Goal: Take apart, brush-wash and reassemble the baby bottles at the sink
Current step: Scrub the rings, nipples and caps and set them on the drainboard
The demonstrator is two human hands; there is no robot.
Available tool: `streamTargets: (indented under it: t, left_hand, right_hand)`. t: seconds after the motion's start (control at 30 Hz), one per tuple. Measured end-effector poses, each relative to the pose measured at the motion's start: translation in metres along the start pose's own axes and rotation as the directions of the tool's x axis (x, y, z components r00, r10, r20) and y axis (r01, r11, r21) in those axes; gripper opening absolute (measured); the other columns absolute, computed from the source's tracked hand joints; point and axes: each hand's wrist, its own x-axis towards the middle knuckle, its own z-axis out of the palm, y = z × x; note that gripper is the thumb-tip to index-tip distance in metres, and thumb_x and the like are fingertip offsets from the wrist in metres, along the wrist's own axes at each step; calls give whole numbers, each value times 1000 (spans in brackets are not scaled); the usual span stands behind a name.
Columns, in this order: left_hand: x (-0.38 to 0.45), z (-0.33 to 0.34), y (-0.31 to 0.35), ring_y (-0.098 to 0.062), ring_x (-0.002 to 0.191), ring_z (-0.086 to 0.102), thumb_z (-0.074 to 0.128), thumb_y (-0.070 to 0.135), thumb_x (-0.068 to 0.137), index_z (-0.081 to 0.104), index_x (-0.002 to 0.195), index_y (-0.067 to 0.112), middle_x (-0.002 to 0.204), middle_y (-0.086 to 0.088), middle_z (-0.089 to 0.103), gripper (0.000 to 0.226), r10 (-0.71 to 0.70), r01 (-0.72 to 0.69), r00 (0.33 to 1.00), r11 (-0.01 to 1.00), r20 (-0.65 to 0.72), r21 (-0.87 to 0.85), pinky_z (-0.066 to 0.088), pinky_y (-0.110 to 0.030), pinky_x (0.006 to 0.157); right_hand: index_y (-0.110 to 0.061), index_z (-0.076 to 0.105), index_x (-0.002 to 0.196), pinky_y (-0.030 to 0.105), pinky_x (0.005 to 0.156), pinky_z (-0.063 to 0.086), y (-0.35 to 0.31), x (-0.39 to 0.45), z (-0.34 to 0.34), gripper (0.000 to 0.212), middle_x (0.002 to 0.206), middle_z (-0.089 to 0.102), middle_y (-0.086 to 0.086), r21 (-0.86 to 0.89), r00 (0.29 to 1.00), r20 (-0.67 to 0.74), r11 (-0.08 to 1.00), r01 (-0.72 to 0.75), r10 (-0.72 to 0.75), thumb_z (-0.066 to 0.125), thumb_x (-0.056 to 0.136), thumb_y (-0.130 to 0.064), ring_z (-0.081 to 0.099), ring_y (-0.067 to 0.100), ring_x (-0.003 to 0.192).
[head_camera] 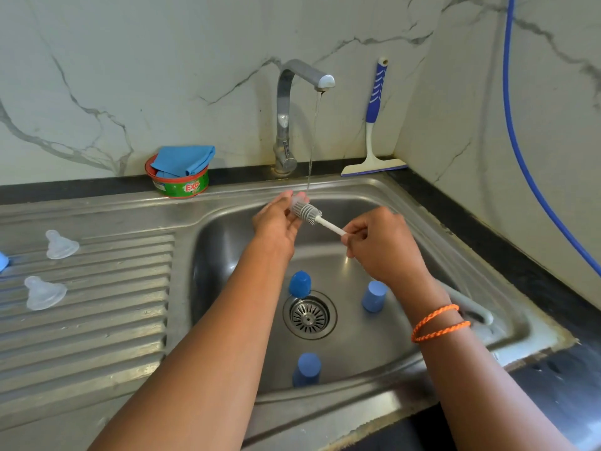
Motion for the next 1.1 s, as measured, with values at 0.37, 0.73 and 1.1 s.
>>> streamTargets:
  t: [0.37,0.73,1.1]
  left_hand:
    - [-7,5,8,-26,97,78,68,11,99,66,124,0,103,-17,79,27,41,-39,998,998,40,-43,65,-34,76]
    - [-15,-4,36,-26,96,76,65,9,101,72,121,4,98,-9,76,22,13,102,931,951,366,-293,59,-41,97]
    - [-21,-6,43,-8,77,73,64,10,96,82,108,21,82,5,79,24,659,-674,510,-94,553,733,61,-30,76]
  right_hand:
    - [-17,57,100,35,54,23,-55,-35,7,14,82,58,5,-527,921,-178,824,210,-348,57,93,-6,63,32,75]
    - [-13,57,117,15,32,22,-44,-24,4,14,60,32,-6,664,667,734,-72,-744,-129,47,108,-15,26,4,40]
    - [-13,72,96,41,60,41,-47,-33,21,23,82,61,15,-45,997,39,996,73,-72,54,106,-25,53,35,70]
